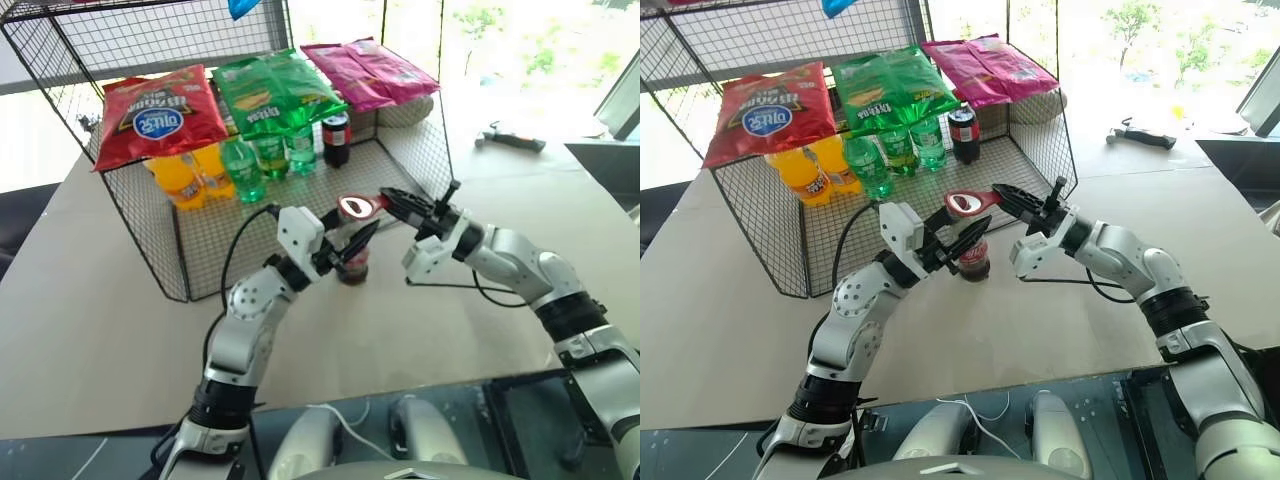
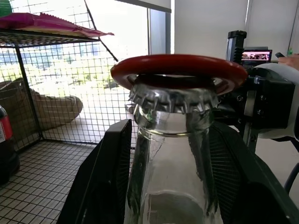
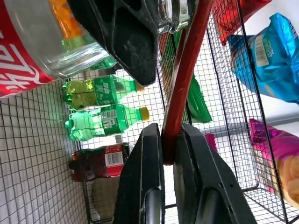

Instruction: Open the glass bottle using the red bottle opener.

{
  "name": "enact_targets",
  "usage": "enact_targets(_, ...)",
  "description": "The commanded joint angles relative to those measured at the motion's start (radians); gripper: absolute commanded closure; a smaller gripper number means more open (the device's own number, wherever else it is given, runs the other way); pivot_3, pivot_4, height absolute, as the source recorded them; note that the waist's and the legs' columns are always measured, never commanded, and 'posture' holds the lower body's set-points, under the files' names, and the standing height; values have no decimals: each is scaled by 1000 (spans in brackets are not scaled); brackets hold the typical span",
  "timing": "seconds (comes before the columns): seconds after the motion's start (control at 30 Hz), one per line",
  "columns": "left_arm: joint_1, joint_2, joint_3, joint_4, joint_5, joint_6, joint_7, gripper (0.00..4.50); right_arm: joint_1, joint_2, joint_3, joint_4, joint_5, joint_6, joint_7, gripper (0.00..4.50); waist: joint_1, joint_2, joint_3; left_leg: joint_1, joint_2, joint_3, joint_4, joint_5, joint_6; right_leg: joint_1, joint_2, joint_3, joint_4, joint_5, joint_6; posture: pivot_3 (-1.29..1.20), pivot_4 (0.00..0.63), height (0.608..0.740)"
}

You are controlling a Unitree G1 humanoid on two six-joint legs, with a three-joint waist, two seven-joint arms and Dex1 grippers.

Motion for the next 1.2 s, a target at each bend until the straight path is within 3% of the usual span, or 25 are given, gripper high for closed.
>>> enact_targets(0.03, -2, -1, -21, 23, 20, 17, 0, 2684, -50, -11, -17, -16, -19, -14, -53, 4500, 1, 0, 0, 0, 0, 0, 0, 0, 0, 0, 0, 0, 0, 0, 0, 0, 150, 735)
enact_targets(0.53, 0, 1, -21, 26, 16, 19, -4, 2684, -75, -33, -21, -15, -83, 8, -154, 4500, -2, -1, 0, 0, 0, 0, -2, 0, 0, 0, 0, 1, -1, 0, 0, 0, 150, 735)
enact_targets(1.2, 8, -6, -4, 16, 4, 20, 12, 2684, -49, -9, -77, -30, 21, 19, -244, 4500, -2, -1, 0, 0, 0, 0, -2, 0, 0, 0, 0, 2, -2, 0, 0, 0, 150, 735)
